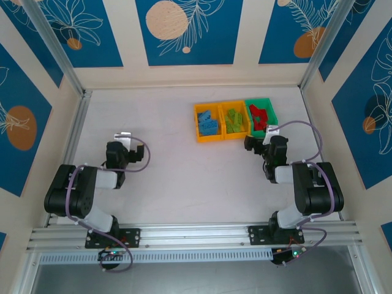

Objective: Sort the legos into containers by color

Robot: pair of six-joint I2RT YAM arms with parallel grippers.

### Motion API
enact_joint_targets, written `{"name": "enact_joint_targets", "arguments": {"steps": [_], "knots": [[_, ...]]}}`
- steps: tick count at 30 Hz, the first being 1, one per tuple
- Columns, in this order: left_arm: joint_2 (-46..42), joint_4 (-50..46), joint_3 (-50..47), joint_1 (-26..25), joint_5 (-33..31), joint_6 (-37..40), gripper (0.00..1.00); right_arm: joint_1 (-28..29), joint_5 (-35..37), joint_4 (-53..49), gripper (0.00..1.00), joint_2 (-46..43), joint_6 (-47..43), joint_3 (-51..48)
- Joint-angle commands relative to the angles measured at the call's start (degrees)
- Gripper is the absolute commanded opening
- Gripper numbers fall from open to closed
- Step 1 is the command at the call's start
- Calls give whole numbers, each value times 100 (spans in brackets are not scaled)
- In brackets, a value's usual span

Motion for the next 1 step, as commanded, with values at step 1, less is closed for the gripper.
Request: {"name": "enact_joint_targets", "arguments": {"steps": [1], "knots": [[-55,211,116,75,180,-70,100,47,23,266,100,2,-146,-7]]}}
